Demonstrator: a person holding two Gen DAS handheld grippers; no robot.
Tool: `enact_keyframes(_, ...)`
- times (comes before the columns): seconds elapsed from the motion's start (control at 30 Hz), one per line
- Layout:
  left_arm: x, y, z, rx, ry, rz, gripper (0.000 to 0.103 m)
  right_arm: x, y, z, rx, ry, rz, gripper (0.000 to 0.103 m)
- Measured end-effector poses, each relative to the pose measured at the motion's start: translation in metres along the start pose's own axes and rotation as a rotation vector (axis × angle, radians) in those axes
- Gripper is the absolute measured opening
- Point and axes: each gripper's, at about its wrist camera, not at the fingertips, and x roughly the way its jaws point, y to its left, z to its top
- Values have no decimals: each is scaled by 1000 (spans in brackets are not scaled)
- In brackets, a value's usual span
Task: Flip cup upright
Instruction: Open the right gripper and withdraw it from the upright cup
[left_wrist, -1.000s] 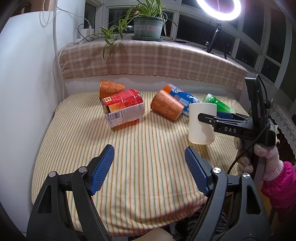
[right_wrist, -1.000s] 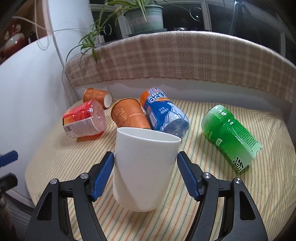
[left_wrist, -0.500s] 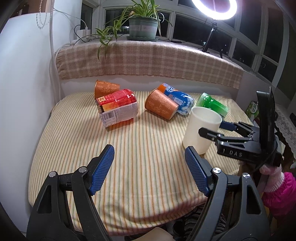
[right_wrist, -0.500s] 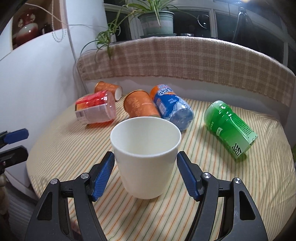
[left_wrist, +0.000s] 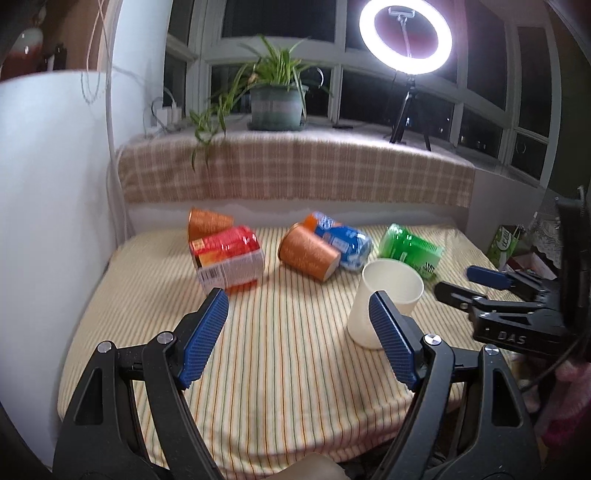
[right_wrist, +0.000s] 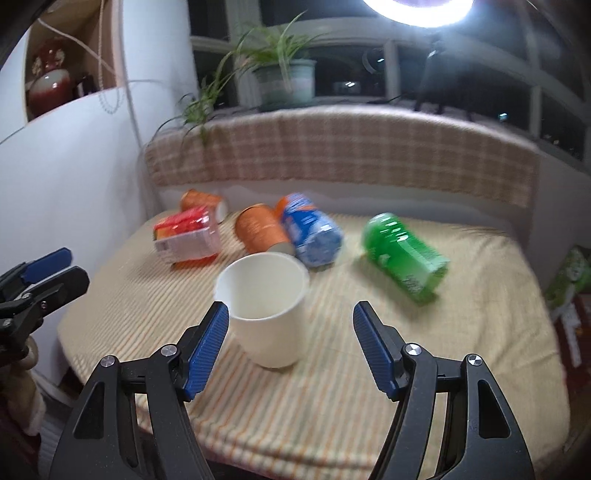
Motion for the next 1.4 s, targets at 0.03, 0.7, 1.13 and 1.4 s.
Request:
enact_keyframes(0.03, -2, -3, 0, 4, -15, 3, 81, -5, -1, 0, 0, -11, -20, 71)
enact_keyframes(0.7, -10, -14, 12, 12, -108, 49, 102, -60, -12, 11, 29, -235, -273, 84)
enact_keyframes(1.13, -7, -17, 14, 16, -99, 56, 103, -67, -13, 13, 23, -285, -320, 89)
enact_keyframes(1.4, -4, -18, 14, 20, -92, 59, 103, -65, -14, 12, 25, -284, -325, 89)
